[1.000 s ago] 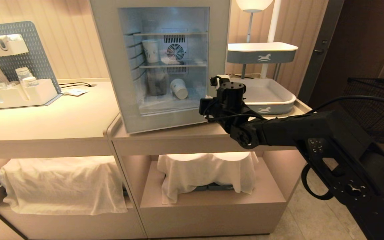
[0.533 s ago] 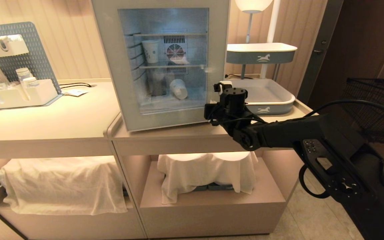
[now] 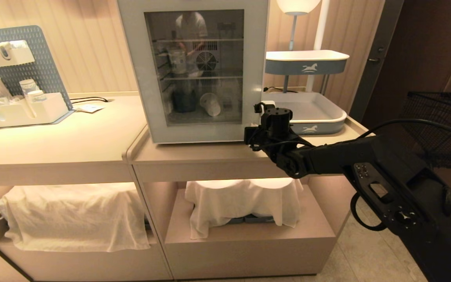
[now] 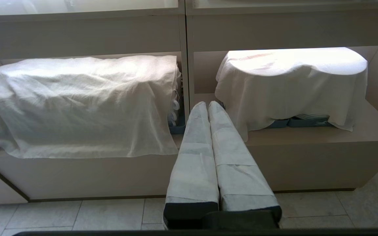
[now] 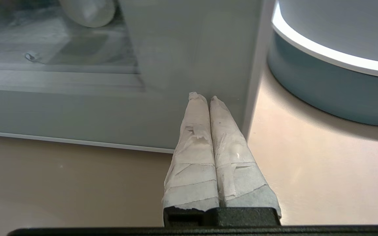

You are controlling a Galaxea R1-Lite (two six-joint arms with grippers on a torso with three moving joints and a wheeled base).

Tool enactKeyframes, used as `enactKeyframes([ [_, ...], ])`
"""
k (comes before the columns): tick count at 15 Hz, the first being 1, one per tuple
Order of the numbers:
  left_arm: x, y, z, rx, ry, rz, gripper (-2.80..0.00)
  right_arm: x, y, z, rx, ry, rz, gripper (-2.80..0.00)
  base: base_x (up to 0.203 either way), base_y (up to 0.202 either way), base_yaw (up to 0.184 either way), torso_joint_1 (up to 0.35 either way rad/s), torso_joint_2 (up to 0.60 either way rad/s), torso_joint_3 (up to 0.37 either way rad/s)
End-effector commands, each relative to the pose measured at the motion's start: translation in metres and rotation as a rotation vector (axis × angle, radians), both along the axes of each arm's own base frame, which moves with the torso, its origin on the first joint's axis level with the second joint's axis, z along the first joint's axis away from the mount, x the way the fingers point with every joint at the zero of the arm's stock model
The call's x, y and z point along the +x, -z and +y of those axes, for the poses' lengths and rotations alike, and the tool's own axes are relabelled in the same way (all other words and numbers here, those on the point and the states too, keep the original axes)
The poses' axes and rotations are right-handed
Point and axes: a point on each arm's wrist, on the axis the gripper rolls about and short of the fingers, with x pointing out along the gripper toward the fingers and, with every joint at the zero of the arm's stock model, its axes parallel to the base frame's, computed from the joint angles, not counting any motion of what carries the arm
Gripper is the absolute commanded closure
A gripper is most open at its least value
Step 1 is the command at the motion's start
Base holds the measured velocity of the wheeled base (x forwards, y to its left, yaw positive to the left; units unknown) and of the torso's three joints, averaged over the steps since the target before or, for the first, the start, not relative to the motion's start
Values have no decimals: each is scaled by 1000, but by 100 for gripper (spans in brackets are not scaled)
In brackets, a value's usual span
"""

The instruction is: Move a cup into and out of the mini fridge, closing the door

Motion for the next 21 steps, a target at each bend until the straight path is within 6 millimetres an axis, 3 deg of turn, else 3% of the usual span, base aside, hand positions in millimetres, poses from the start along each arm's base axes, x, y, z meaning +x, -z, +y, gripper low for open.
enactKeyframes([
  [1, 0, 0, 0, 0, -1, -1, 0, -18, -42, -12, 3, 0, -26, 0, 0, 0, 0, 0, 0, 0],
  [4, 0, 0, 0, 0, -1, -1, 0, -63, -91, -54, -45, 27, 28, 0, 0, 0, 0, 0, 0, 0],
  [6, 0, 0, 0, 0, -1, -1, 0, -111, -128, -92, -73, 58, 64, 0, 0, 0, 0, 0, 0, 0],
  [8, 0, 0, 0, 0, -1, -1, 0, -176, -159, -136, -97, 88, 104, 0, 0, 0, 0, 0, 0, 0],
  [11, 0, 0, 0, 0, -1, -1, 0, -292, -175, -191, -115, 139, 162, 0, 0, 0, 0, 0, 0, 0],
  [12, 0, 0, 0, 0, -1, -1, 0, -332, -169, -206, -118, 154, 179, 0, 0, 0, 0, 0, 0, 0],
  [14, 0, 0, 0, 0, -1, -1, 0, -405, -138, -229, -127, 202, 194, 0, 0, 0, 0, 0, 0, 0],
  [16, 0, 0, 0, 0, -1, -1, 0, -458, -85, -241, -146, 258, 220, 0, 0, 0, 0, 0, 0, 0],
  [19, 0, 0, 0, 0, -1, -1, 0, -489, 1, -241, -171, 259, 279, 0, 0, 0, 0, 0, 0, 0],
  [21, 0, 0, 0, 0, -1, -1, 0, -483, 27, -239, -182, 236, 219, 0, 0, 0, 0, 0, 0, 0],
])
